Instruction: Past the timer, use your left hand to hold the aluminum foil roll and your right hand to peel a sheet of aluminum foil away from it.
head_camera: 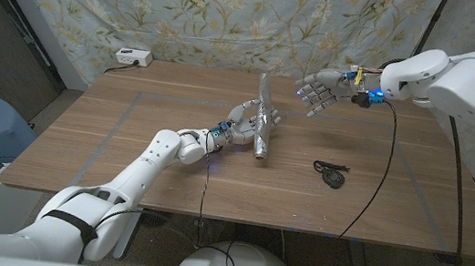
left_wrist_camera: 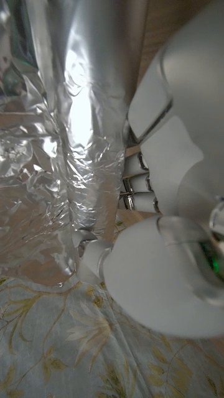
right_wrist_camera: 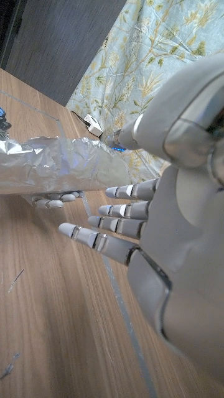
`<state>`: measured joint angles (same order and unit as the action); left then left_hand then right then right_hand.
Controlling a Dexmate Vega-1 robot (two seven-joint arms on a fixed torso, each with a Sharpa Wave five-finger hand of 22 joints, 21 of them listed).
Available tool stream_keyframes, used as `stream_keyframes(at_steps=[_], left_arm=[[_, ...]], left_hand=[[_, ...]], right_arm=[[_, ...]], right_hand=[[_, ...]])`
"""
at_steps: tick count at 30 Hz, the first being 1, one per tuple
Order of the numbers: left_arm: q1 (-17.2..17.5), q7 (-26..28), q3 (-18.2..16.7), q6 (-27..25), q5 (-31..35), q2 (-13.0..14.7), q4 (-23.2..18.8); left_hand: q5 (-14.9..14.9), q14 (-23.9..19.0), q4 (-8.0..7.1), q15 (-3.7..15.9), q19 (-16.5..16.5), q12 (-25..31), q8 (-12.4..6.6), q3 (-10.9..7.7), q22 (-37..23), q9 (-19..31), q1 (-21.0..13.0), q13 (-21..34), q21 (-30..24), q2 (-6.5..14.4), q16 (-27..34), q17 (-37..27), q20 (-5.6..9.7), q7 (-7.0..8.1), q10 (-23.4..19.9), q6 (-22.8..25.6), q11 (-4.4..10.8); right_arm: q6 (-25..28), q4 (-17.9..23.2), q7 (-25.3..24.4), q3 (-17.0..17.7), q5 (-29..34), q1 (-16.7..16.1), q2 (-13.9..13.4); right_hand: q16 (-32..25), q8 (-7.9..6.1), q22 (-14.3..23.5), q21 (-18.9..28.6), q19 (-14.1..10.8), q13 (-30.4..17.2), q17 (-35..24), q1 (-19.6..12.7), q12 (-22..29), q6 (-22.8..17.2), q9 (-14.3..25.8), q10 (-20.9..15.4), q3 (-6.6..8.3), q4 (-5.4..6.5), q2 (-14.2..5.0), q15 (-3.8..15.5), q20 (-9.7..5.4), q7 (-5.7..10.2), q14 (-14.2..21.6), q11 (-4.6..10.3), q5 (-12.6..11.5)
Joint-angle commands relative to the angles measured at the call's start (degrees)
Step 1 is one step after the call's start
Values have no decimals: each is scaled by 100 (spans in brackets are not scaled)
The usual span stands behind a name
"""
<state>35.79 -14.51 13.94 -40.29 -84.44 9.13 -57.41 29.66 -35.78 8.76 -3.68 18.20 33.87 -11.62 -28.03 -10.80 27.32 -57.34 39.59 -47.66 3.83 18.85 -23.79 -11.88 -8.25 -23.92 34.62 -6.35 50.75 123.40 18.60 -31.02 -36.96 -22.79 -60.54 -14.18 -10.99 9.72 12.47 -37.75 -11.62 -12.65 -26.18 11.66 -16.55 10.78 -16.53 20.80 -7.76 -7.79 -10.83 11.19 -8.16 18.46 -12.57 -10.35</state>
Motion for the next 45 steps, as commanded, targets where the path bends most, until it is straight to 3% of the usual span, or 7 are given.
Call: stream_keyframes(at_steps=[1,3,8,14,37,41,45], left_arm=[[-127,-109,28,3,200,7,121],[-110,-35,11,9,206,9,67],[-87,43,13,24,250,41,-50],[-83,128,17,-20,246,71,-118],[-46,224,17,-76,191,133,-353],[15,613,-9,-93,143,177,-616],[132,1140,-23,-46,104,240,-1019]], left_hand=[[-25,27,8,-2,-2,-19,22,19,-10,-7,17,-10,3,12,-20,-22,-8,-1,16,-12,-8],[-31,29,20,-1,-6,-25,23,18,-10,-12,1,-21,5,15,-17,-27,-3,-11,12,-17,-9],[-46,26,27,-10,-5,-35,17,17,-10,-21,-8,-39,7,14,-19,-27,-13,-8,5,-18,-1],[-63,55,35,-13,-4,-45,12,15,-11,-33,-19,-40,8,15,-36,-28,-14,-7,26,-22,-12],[-174,308,-4,-190,-105,-394,72,59,-18,-206,77,-297,55,-19,-151,-12,-30,-139,370,-470,-155],[-206,-6,50,14,101,-290,-93,1,-22,-281,-20,-364,-28,56,-29,-3,58,-61,-40,-19,-29],[-246,-497,126,288,450,-67,-328,-85,-23,-300,-246,-352,-192,129,182,-10,217,94,-699,693,267]], right_arm=[[53,142,16,-37,64,118,30],[102,205,-24,-50,93,144,39],[228,335,-142,-122,199,214,82],[444,414,-138,-279,279,409,191],[629,373,-48,-561,299,722,431],[558,349,-66,-515,252,659,441],[448,298,-54,-440,174,574,430]], right_hand=[[-24,-7,9,-19,-98,-40,-7,-21,32,20,21,-89,-43,10,14,-116,80,-320,87,-11,-17],[0,-16,9,-85,-185,-41,-9,-45,31,4,21,-134,-126,10,6,-152,98,-359,160,-12,-22],[123,-14,11,-141,-366,-2,-23,-220,-11,-160,18,-356,-638,55,-46,-165,96,-370,524,-13,-43],[131,-10,10,-138,-551,7,-16,-314,-15,-206,16,-519,-834,74,-58,-167,94,-375,751,-14,-53],[158,-1,8,-147,-662,6,-13,-333,-27,-161,14,-542,-942,92,-60,-164,101,-380,773,-14,-63],[158,2,7,-150,-665,4,-15,-335,-28,-132,13,-530,-954,97,-65,-164,101,-380,767,-14,-65],[161,-1,7,-151,-672,2,-18,-338,-29,-106,14,-501,-965,105,-76,-163,101,-379,745,-14,-66]])
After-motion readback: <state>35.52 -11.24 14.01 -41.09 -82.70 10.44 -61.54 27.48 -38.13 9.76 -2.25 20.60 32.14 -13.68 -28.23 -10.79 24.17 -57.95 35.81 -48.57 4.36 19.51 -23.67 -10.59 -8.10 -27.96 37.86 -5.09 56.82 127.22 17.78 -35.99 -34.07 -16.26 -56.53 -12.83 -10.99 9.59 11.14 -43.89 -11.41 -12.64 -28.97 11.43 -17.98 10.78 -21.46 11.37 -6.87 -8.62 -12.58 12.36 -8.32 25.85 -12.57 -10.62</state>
